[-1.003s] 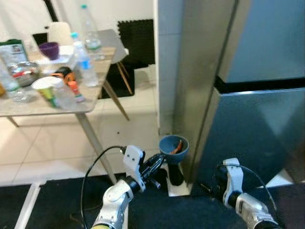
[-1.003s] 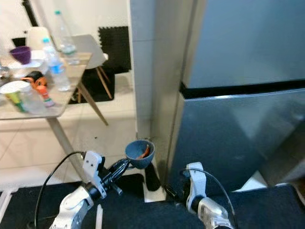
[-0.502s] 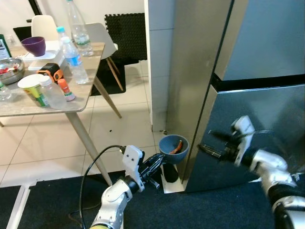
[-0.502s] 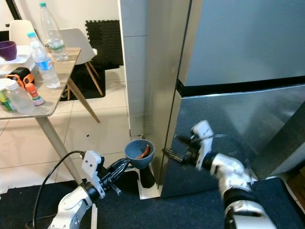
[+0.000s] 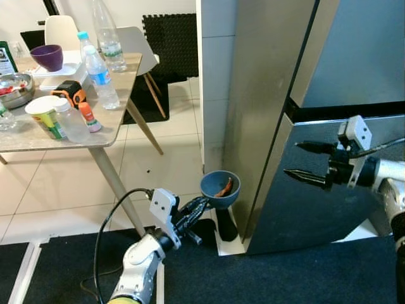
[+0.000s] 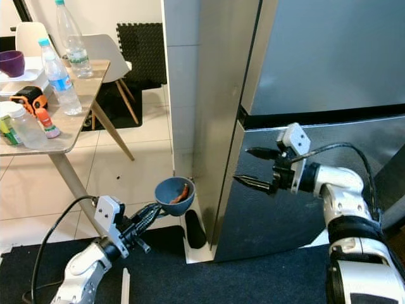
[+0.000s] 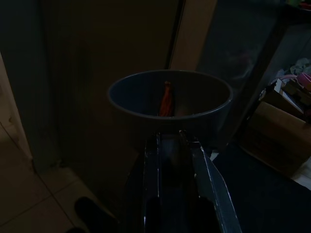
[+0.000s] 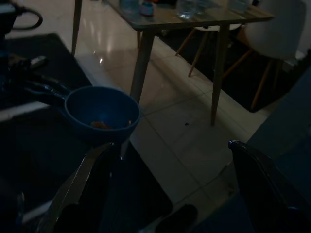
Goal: Restocking fridge
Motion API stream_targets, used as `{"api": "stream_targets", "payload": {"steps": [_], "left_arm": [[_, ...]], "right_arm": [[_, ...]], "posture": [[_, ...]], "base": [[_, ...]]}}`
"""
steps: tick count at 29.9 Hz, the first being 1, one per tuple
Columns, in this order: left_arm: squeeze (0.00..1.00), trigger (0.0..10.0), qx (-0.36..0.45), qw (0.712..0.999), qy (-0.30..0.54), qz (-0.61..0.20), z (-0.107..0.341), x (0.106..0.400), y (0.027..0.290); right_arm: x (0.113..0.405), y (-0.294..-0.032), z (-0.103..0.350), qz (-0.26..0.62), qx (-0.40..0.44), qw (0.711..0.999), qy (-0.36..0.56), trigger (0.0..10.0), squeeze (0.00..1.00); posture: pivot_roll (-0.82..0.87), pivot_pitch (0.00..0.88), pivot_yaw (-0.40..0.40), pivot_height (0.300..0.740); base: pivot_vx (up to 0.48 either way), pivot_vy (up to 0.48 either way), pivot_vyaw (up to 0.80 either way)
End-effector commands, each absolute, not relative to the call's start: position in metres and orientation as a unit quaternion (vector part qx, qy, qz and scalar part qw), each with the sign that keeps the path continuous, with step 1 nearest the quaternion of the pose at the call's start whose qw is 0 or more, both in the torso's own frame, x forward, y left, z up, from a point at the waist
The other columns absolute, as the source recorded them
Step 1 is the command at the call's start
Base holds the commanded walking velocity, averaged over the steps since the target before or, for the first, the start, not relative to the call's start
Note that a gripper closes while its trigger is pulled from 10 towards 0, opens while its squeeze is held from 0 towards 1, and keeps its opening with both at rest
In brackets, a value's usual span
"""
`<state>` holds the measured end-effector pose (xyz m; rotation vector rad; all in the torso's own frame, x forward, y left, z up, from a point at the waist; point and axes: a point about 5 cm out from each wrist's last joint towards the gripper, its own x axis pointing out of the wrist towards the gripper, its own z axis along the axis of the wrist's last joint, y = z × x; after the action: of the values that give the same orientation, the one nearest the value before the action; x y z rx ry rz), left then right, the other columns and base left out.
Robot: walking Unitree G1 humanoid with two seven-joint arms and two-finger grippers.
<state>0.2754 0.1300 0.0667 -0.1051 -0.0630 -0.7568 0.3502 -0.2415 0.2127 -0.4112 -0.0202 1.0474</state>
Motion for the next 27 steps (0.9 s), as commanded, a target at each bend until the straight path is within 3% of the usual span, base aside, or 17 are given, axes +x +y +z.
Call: {"api": "stream_targets", "payload": {"steps": [1, 13, 14, 19, 27], "left_arm": [[0.00, 10.0, -0.048, 0.923, -0.037, -0.379, 0.069, 0.274, 0.127], [0.00, 10.0, -0.056, 0.917, -0.044, -0.392, 0.072, 0.273, 0.118], [0.00, 10.0, -0.055, 0.918, -0.045, -0.391, 0.072, 0.273, 0.119], [0.00, 10.0, -0.056, 0.918, -0.045, -0.390, 0.071, 0.271, 0.120], [0.00, 10.0, -0.058, 0.918, -0.043, -0.389, 0.070, 0.270, 0.119]], "right_arm": [[0.356, -0.237, 0.241, 0.487, -0.261, 0.833, -0.037, 10.0, 0.00], [0.373, -0.222, 0.267, 0.425, -0.405, 0.809, -0.033, 10.0, 0.00], [0.374, -0.228, 0.263, 0.406, -0.446, 0.797, -0.002, 10.0, 0.00], [0.376, -0.239, 0.264, 0.374, -0.489, 0.787, 0.029, 10.0, 0.00], [0.375, -0.261, 0.273, 0.332, -0.510, 0.791, 0.059, 10.0, 0.00]], "posture": [[-0.01, 0.059, -0.022, 0.740], [-0.01, 0.059, -0.026, 0.740], [-0.01, 0.059, -0.028, 0.740], [-0.01, 0.062, -0.031, 0.740], [-0.01, 0.064, -0.033, 0.740]], "base": [[0.000, 0.000, 0.00], [0.000, 0.000, 0.00], [0.000, 0.000, 0.00], [0.000, 0.000, 0.00], [0.000, 0.000, 0.00]]}}
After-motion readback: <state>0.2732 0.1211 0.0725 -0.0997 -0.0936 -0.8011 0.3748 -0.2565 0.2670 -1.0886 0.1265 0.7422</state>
